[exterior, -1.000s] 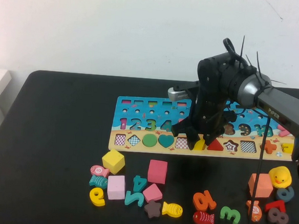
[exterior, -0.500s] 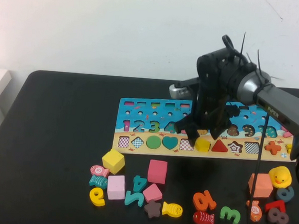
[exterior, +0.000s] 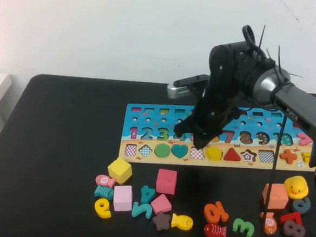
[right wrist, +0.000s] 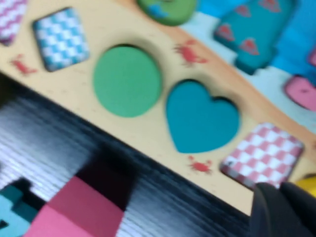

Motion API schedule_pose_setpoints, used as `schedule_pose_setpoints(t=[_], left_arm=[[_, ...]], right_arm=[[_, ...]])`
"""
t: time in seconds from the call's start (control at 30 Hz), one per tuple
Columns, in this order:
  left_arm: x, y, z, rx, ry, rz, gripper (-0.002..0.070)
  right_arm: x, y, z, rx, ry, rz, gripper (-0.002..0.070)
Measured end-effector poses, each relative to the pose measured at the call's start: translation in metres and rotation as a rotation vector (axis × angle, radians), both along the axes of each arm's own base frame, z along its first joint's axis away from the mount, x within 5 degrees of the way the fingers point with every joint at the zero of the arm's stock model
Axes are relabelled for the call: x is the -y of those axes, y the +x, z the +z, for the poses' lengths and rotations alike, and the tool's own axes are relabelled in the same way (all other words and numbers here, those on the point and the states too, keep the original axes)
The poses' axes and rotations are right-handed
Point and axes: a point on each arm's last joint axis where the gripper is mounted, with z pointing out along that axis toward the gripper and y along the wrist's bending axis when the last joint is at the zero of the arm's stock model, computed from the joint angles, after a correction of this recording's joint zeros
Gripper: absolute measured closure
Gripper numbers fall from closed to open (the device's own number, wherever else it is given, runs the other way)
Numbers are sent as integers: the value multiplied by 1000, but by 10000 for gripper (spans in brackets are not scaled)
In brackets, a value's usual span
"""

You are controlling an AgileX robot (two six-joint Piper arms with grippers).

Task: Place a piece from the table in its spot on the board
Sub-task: Place the "five-pointed star" into the hole of the five-pointed star

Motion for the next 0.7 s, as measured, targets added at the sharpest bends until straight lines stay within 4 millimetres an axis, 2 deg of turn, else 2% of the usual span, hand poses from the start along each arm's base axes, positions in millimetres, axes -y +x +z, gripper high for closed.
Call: schedule_pose_setpoints(t=[0.1,0.4,0.7], left_arm=[[0,0,0,0,0,0,676],[0,0,0,0,2,-1,676],[0,0,0,0,2,-1,676]], right_arm=[[-2,-1,-1,-3,4,15,657],[7,2,-21,-36,-42,6,657],[11,3,-29,-47,-59,1,657]])
